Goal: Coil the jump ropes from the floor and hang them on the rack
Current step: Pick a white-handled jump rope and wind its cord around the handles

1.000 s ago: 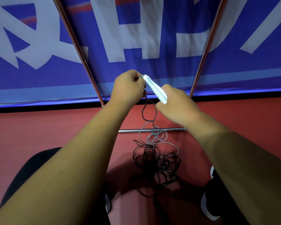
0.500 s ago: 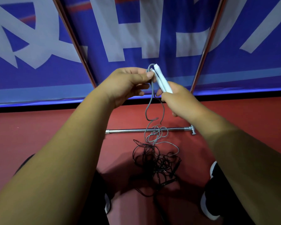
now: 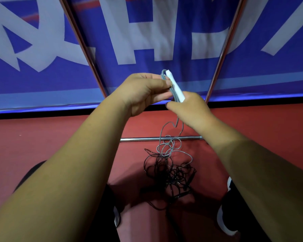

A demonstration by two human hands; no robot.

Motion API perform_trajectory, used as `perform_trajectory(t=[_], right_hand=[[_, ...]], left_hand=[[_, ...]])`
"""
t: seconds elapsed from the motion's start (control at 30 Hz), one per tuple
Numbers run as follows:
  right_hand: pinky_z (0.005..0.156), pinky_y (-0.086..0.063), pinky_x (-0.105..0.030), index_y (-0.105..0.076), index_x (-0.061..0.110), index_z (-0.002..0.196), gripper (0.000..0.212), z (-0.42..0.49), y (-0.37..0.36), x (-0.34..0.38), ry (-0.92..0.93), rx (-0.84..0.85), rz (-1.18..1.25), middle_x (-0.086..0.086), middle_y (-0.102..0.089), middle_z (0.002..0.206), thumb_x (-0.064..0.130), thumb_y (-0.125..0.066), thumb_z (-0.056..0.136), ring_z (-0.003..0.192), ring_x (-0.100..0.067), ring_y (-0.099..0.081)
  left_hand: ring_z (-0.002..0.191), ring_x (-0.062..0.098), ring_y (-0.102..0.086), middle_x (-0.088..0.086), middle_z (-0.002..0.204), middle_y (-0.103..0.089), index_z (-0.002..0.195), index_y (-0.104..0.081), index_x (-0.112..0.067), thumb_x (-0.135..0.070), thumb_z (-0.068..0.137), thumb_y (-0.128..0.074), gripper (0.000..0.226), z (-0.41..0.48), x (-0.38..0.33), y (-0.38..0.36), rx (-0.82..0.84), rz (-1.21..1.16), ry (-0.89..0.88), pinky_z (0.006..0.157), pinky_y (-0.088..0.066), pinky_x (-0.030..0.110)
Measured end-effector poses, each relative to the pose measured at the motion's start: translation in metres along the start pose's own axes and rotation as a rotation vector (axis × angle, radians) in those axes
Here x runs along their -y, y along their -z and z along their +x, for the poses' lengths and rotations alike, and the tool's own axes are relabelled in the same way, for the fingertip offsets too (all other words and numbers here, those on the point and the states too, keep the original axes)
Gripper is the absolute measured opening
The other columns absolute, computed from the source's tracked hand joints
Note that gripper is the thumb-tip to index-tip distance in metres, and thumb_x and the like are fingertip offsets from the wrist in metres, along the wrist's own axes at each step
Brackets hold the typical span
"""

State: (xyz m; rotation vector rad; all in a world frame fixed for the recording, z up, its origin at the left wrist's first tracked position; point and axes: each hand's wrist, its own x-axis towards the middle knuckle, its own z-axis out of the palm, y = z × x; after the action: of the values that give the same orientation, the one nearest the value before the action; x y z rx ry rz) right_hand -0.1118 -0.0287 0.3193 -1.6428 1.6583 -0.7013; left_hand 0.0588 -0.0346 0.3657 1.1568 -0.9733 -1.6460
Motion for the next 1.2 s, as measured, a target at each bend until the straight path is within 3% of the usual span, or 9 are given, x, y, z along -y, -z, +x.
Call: perform_trajectory(t=[0.13,0.23,0.3,0.43,0.57,0.67,0.87,1.03,1.2], right_hand=[[0.044,-0.04,-0.026,-0.067,0.018,0.071,0.026,0.001,0.002,0.001,-0.091,0.043,0.151,0.007,-0.054,0.045,0.034,-0.066,0.092,0.04,-0.016,-0.048],[0.042,-0.034,-0.026,-0.063,0.014,0.072,0.03,0.004,0.005,0.0,-0.141,0.054,0.442,-0.004,-0.055,0.059,0.037,-0.069,0.091,0.05,-0.023,-0.045],[0.042,-0.029,-0.024,-0.059,0.014,0.072,0.029,0.005,0.011,0.001,-0.137,0.109,0.597,-0.006,-0.053,0.063,0.03,-0.067,0.095,0.052,-0.022,-0.045],[0.041,-0.023,-0.02,-0.057,0.012,0.072,0.025,0.002,0.025,0.01,-0.096,0.226,0.755,-0.007,-0.049,0.065,0.018,-0.062,0.096,0.052,-0.019,-0.041],[0.038,-0.022,-0.02,-0.073,-0.003,0.093,0.02,-0.001,0.032,0.014,-0.029,0.224,0.794,-0.008,-0.044,0.069,0.011,-0.059,0.095,0.051,-0.017,-0.036],[0.04,-0.028,-0.022,-0.076,0.005,0.113,0.028,0.002,0.032,0.011,-0.003,0.135,0.748,-0.006,-0.044,0.068,0.013,-0.055,0.097,0.054,-0.018,-0.042],[0.039,-0.039,-0.023,-0.067,0.017,0.128,0.032,0.001,0.032,0.012,-0.048,0.075,0.796,-0.008,-0.062,0.067,0.013,-0.046,0.105,0.083,-0.035,-0.08],[0.035,-0.032,-0.019,-0.062,0.014,0.135,0.031,0.0,0.037,0.02,-0.12,0.027,0.948,-0.016,-0.076,0.08,0.017,-0.046,0.108,0.085,-0.039,-0.08],[0.036,-0.032,-0.019,-0.061,0.011,0.135,0.03,0.007,0.037,0.015,-0.17,-0.048,1.097,-0.012,-0.077,0.083,0.016,-0.05,0.108,0.088,-0.033,-0.081]], left_hand=[[0.093,0.027,-0.077,0.021,0.093,-0.072,0.091,-0.066,0.007,0.002,0.093,-0.072,0.008,0.002,-0.001,-0.005,-0.051,-0.067,-0.053,0.086,-0.062,0.03],[0.093,0.024,-0.074,0.014,0.103,-0.067,0.108,-0.065,0.002,-0.017,0.096,-0.074,0.024,0.009,0.002,0.002,-0.177,0.01,-0.052,0.093,-0.062,0.038],[0.102,0.022,-0.072,0.012,0.12,-0.068,0.127,-0.061,-0.003,-0.013,0.1,-0.064,0.029,0.016,0.011,0.008,-0.169,0.189,0.023,0.102,-0.058,0.041],[0.126,0.003,-0.06,-0.012,0.133,-0.068,0.14,-0.057,-0.023,0.003,0.08,-0.061,0.065,0.015,0.034,0.008,0.313,0.649,0.079,0.116,-0.041,0.027],[0.131,0.011,-0.061,-0.002,0.131,-0.072,0.125,-0.071,-0.028,-0.007,0.1,-0.065,0.034,0.004,0.04,0.005,0.509,0.768,0.113,0.117,-0.04,0.029],[0.117,0.006,-0.068,-0.01,0.116,-0.077,0.118,-0.078,-0.031,-0.024,0.098,-0.073,0.022,0.003,0.036,0.008,0.447,0.897,0.102,0.112,-0.045,0.027],[0.105,-0.002,-0.066,-0.024,0.102,-0.075,0.101,-0.08,-0.044,-0.046,0.087,-0.081,0.015,0.003,0.027,0.005,0.379,1.241,-0.068,0.107,-0.049,0.031],[0.087,-0.003,-0.07,-0.016,0.089,-0.077,0.1,-0.077,-0.033,-0.025,0.096,-0.073,0.01,-0.001,0.025,0.004,0.404,1.305,-0.035,0.091,-0.053,0.023],[0.065,0.018,-0.076,0.004,0.084,-0.076,0.098,-0.066,-0.009,-0.017,0.104,-0.051,0.018,0.006,0.035,0.004,0.111,1.271,-0.09,0.07,-0.065,0.042]])
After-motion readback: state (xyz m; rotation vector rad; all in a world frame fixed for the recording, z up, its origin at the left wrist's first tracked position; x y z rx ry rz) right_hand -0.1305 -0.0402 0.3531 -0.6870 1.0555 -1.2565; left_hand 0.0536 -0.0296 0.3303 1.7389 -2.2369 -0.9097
